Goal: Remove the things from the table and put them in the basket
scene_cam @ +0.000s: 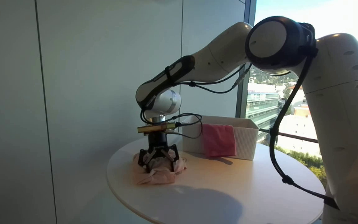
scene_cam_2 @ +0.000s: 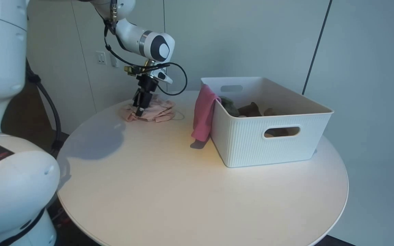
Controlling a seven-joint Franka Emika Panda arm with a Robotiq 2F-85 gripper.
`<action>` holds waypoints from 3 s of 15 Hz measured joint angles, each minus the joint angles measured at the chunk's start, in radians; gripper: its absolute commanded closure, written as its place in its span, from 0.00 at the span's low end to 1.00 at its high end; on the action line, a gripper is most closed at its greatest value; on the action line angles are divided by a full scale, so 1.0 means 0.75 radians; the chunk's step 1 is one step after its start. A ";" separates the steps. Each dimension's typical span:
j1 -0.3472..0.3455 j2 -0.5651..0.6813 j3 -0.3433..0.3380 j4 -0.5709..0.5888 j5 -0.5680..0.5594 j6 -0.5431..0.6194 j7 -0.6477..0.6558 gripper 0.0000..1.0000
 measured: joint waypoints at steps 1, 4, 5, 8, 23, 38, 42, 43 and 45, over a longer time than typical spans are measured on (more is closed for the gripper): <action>0.003 0.015 -0.002 0.014 0.000 0.002 0.002 0.40; 0.012 0.024 -0.012 0.044 -0.003 0.012 0.005 0.63; 0.013 0.021 -0.016 0.050 -0.003 0.016 0.006 0.69; 0.013 0.001 -0.021 0.070 -0.007 0.022 0.006 0.92; 0.052 -0.774 0.039 0.015 -0.744 -0.200 0.322 0.92; -0.251 -0.712 -0.071 -0.126 -1.144 0.188 0.523 0.60; -0.250 -0.555 -0.103 -0.102 -1.073 0.315 0.523 0.32; -0.247 -0.540 -0.103 -0.092 -1.063 0.318 0.523 0.23; -0.224 -0.556 -0.096 -0.082 -0.984 0.323 0.479 0.08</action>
